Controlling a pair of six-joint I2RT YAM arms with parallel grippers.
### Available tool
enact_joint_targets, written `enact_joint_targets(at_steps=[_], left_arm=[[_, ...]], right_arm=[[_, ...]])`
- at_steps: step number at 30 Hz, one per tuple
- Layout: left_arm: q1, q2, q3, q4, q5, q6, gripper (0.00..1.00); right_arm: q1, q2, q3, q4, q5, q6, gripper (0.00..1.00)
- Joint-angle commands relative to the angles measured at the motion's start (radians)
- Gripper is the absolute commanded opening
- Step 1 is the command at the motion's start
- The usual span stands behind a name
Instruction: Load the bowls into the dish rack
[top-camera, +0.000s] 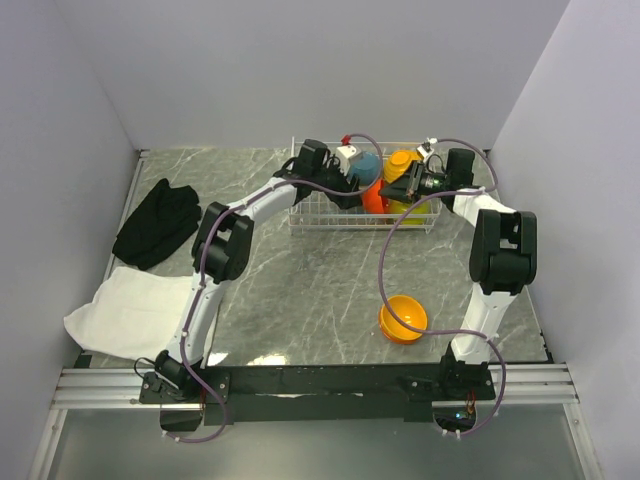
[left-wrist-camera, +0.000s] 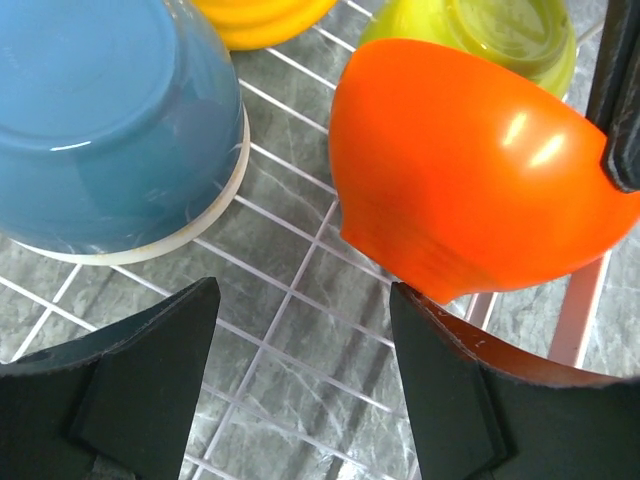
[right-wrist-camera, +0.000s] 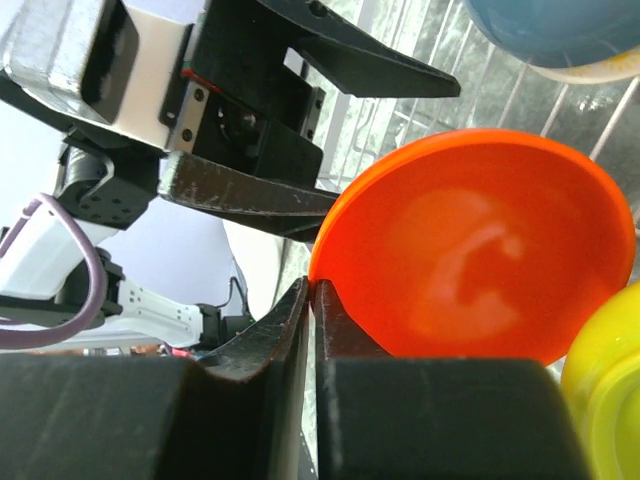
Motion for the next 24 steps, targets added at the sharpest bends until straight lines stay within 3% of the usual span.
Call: enact_joint_targets(at_steps=[1,5,12,20,24], left_arm=[[-0.01,-0.005,0.067,0.066,0.045,-0.042,0.75],[-0.01,-0.005,0.08,0.089,0.068,-0.062,0.75],[-0.009,0.012,0.102,0.111,0.08,-0.073,0.76],[-0.02,0.028,0.114,0.132,0.086,-0.114,0.77],[-0.036,0.052,0.134,0.158,0.08,-0.121,0.77]], right_arm=[[-0.015,-0.064,0.055,-0.183,0.052,-0.123,0.12],[-0.03,-0.084,0.1,-0.316,0.124,-0.24,0.22],[-0.053,-0.107,0.121,-0.368,0.157,-0.277,0.26],[-0.127,-0.135,0.228,-0.63,0.189,-0.451,0.35],[-0.186,-0.144,0.256,-0.691,0.204,-0.496,0.35]])
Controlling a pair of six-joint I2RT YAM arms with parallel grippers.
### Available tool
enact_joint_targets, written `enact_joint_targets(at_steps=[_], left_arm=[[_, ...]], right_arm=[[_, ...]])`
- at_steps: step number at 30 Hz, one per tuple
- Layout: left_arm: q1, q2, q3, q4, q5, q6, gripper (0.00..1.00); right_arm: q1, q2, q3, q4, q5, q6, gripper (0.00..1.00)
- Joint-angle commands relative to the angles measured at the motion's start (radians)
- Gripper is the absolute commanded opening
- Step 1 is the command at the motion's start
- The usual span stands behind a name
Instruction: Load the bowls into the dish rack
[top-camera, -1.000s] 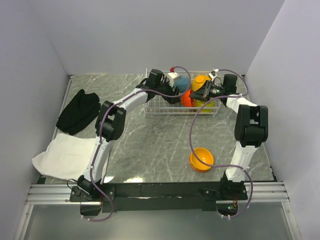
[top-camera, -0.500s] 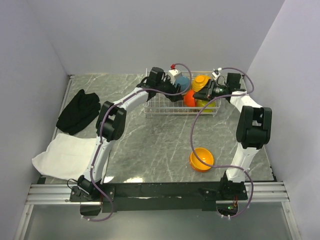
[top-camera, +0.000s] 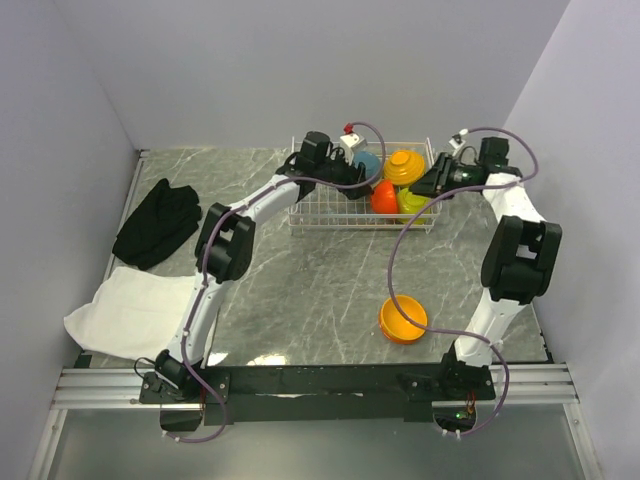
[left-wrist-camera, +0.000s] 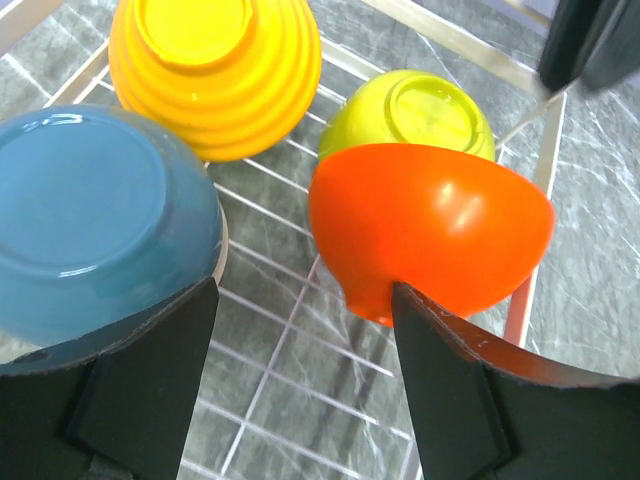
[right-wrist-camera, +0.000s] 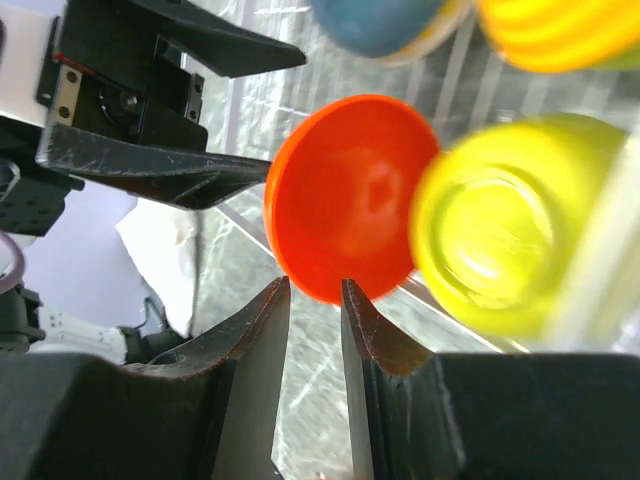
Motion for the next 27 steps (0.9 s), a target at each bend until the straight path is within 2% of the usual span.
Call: enact_joint_targets(at_steps=[1,11,27], left_arm=[[-0.028,0.032,0.055,0.062,0.02,-0.02,0.77],[-0.048,0.05,0.079,0.083,0.011,-0.031,0.79],[-0.082,0.064,0.139,0.184,-0.039,-0.064,0.88]], right_arm=[[-0.066,-0.079,0.062,-0.112,0.028,-0.095,0.36],[-0.073,-0.119,0.054,-0.118,0.032,-0.142,0.34],[-0.058,-0.148,0.042,-0.1,0.077,-0.176,0.33]])
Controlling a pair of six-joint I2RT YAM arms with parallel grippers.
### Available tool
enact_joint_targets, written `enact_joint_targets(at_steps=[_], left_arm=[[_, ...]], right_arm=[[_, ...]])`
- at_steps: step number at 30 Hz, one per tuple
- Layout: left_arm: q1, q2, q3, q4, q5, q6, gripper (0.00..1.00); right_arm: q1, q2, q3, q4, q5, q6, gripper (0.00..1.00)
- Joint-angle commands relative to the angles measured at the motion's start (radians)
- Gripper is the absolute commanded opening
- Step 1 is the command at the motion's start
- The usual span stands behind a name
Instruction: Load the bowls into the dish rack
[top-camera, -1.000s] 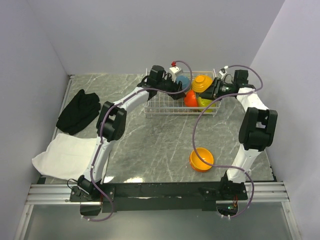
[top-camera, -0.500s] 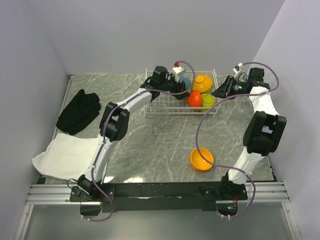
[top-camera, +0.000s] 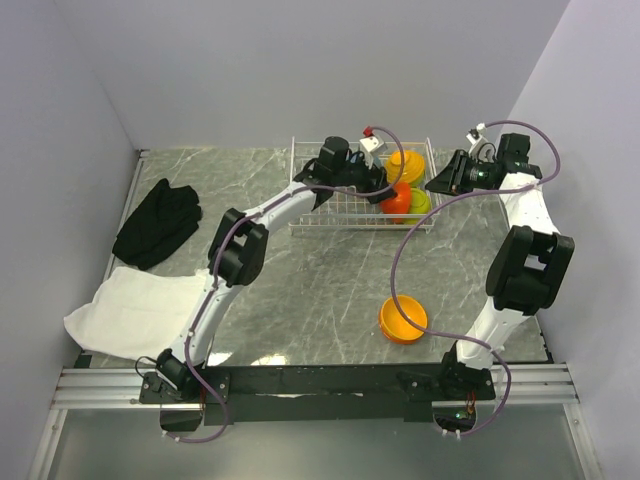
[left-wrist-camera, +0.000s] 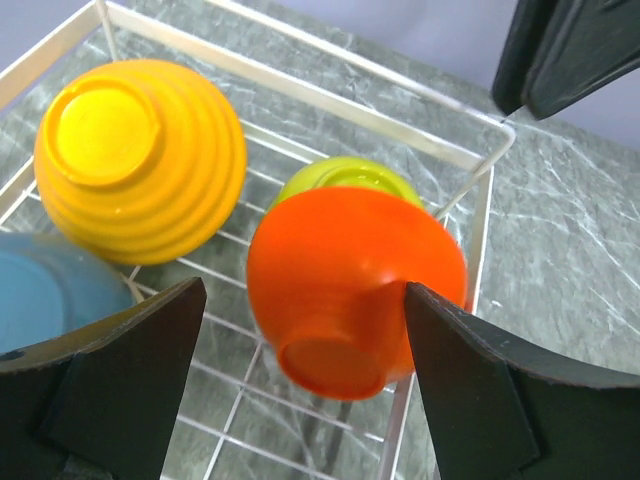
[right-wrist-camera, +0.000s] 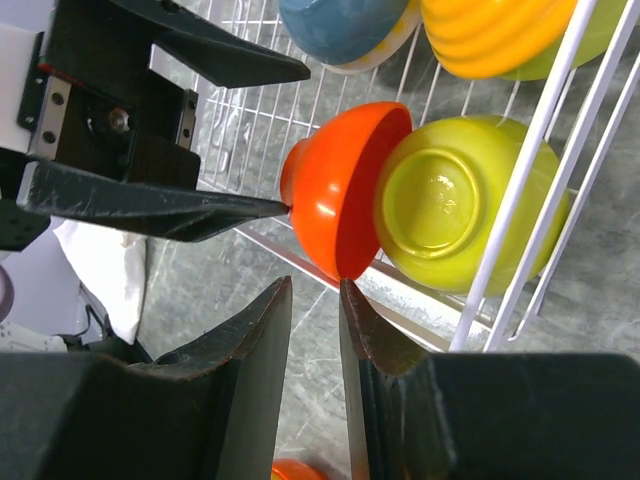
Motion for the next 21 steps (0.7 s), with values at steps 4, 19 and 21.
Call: enact_joint_targets(at_steps=[4,19,21], left_arm=[[-0.004,0.003,0.076,0.065,-0.021,-0.019,0.88],[0.131,-0.238,-0.184,-0.033,-0.29,-0.006,0.81],[0.148,-0.316,-0.272,0.011,-0.334,-0.005,0.81]], right_arm=[[0.037,-0.071,0.022,0.002,0.026,-0.072,0.33],[0.303,-0.001,0.177,-0.032,0.238,-0.184,0.19],[0.344,0.031,0.206,-0.036,0.288,-0.199,0.16]])
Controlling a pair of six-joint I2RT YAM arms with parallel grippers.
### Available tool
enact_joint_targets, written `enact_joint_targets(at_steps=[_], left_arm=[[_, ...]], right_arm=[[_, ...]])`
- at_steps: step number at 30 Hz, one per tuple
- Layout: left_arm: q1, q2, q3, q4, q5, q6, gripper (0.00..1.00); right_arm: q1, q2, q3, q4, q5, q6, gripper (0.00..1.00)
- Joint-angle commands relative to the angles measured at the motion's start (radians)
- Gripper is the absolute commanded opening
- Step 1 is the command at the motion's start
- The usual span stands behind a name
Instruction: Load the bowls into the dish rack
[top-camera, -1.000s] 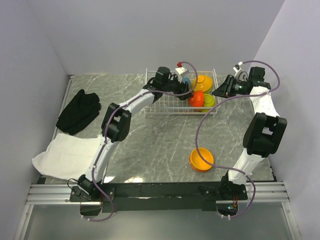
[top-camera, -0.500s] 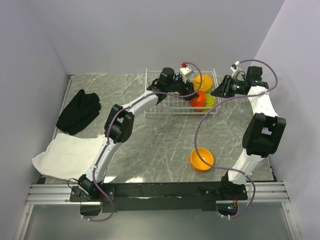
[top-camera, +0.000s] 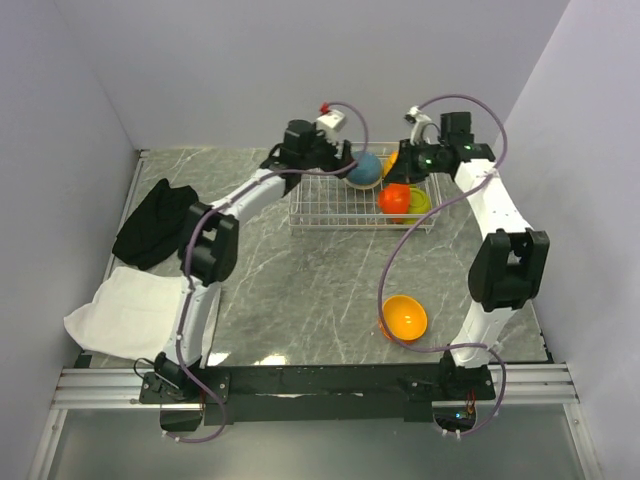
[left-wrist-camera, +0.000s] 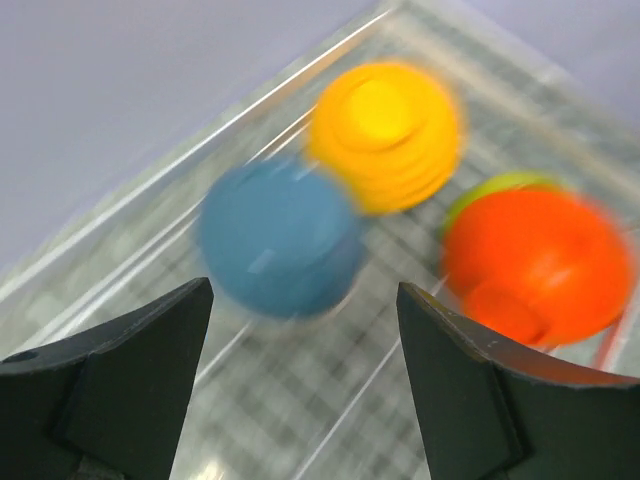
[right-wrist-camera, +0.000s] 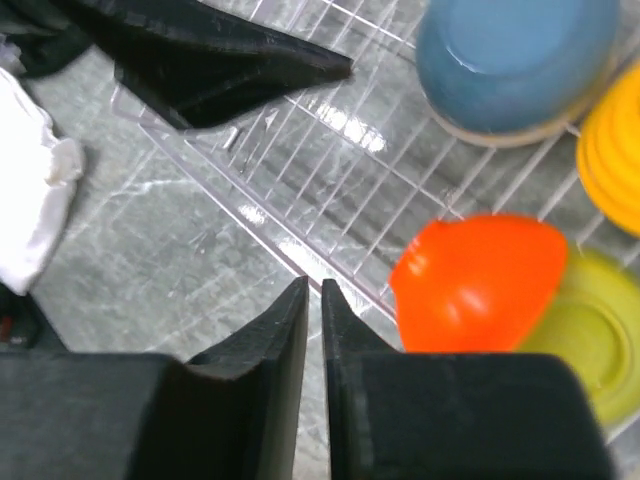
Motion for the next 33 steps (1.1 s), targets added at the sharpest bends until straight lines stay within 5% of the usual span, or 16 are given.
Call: enact_joint_targets(at_steps=[1,15,33], left_arm=[[0.046,-0.173,-0.206,0.036,-0.11,-0.003,0.82],[0.108,-0.276,-0.308,-0.003,-0.192,0.013,0.86],[0.116,-0.262,-0.281,-0.003,-0.183,0.002,0.87]], right_arm=[[0.077,0.042,0.083,0.004,0.145,-0.042,0.15],[0.19,0.134,0.189,-0.1,0.441,-0.18,0.01],[0.24,0.139,0.141,-0.108,0.59,-0.262,0.0]])
